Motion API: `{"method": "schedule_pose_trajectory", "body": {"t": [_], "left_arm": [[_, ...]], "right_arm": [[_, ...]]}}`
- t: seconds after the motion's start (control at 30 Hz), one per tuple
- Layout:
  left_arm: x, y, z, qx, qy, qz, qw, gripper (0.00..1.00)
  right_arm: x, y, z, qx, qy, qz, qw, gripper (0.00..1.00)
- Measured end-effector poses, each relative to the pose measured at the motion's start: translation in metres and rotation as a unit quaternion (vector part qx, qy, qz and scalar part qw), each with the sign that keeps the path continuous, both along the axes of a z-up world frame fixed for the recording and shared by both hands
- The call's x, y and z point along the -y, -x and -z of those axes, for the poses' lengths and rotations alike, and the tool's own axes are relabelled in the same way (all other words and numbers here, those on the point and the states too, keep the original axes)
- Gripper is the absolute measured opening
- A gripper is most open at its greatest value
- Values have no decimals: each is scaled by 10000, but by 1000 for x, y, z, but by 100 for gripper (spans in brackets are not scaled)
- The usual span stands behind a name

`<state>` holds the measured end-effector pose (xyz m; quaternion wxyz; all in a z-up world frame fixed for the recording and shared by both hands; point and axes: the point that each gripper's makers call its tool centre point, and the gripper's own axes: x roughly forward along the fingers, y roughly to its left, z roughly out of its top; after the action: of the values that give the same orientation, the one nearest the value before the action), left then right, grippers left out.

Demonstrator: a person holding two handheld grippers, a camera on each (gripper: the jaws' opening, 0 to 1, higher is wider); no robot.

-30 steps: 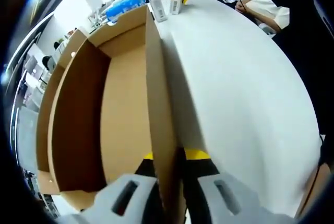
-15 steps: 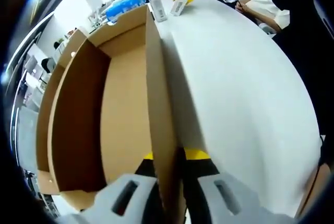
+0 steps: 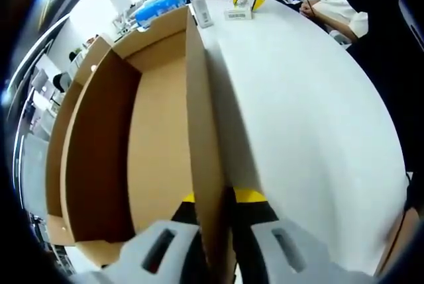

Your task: Operate the shoe box by opening the lid, removing the specified soft item, and placing it in the target area until the item is outside and the box remains undamaged.

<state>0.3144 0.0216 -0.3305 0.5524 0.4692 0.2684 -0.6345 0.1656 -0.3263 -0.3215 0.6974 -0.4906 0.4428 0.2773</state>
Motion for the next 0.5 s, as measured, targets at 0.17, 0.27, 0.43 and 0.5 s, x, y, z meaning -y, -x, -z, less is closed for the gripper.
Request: {"method": "schedule_pose_trajectory", "body": {"t": [0.17, 0.27, 0.43, 0.5], "left_arm": [[0, 0, 0, -6, 3, 8, 10000, 6], [0, 0, 0, -11, 5, 9, 10000, 6], [1, 0, 0, -21, 7, -10, 10000, 6], [1, 0, 0, -24, 8, -11, 10000, 6]], "right_arm": [[-4, 5, 1, -280, -230, 120, 9993, 32], [-15, 2, -3, -379, -859, 312, 9951, 37], [-6, -5, -8, -583, -1042, 371, 9921, 42], [-1, -6, -7, -723, -1071, 450, 9906, 44]]}}
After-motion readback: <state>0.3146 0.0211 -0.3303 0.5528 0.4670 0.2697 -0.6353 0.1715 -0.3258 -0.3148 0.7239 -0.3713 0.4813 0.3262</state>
